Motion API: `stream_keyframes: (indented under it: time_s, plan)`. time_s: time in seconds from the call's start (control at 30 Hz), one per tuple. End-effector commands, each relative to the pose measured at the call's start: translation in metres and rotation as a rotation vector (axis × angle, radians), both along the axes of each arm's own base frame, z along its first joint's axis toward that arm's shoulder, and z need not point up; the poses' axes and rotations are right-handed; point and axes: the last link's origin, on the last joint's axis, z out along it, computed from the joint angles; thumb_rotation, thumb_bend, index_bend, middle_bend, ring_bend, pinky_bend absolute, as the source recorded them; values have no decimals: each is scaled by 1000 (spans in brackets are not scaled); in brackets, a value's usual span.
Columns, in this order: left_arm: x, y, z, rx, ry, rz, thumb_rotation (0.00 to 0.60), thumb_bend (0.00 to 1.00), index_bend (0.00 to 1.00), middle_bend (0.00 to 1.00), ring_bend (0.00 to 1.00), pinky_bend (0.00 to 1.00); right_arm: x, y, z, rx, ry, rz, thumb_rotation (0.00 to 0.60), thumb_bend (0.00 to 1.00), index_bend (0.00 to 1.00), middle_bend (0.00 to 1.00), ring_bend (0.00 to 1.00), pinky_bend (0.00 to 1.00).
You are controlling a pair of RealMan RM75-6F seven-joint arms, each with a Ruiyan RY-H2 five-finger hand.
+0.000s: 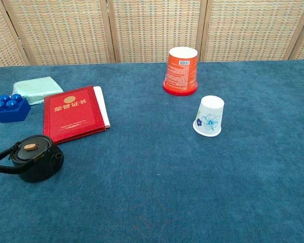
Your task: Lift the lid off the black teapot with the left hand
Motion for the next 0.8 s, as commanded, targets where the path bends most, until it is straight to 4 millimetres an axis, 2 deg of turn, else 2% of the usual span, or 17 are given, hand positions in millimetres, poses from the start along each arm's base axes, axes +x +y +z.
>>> stream_keyframes:
  time_s: [0.03,0.27,0.53,0.6,0.63,0.67,0.73,0.8]
  plan:
    - [0,0,-2,-15,-10,4,600,56,0,0,0,0,0,0,0,1,-3,-3,600,0,0,0,0,0]
    - [9,14,-11,-99,-26,10,600,59,0,0,0,0,-1,-2,4,-9,-21,-13,600,0,0,0,0,0]
    - [38,49,-35,-277,-68,9,600,63,6,0,0,0,-5,-4,5,1,-35,-27,600,0,0,0,0,0]
    - [45,58,-41,-313,-49,3,600,68,88,0,0,0,-5,-4,5,2,-36,-27,600,0,0,0,0,0]
    - [48,61,-43,-318,-45,5,600,95,170,0,0,0,-5,-4,5,3,-36,-27,600,0,0,0,0,0]
    - [50,64,-45,-320,-41,9,600,143,253,0,0,0,-5,-4,5,3,-36,-27,600,0,0,0,0,0]
    - [53,67,-47,-325,-35,13,600,239,345,0,0,0,-5,-4,5,4,-37,-28,600,0,0,0,0,0]
    - [60,71,-52,-334,-31,18,600,305,389,0,0,0,-5,-4,5,5,-38,-30,600,0,0,0,0,0]
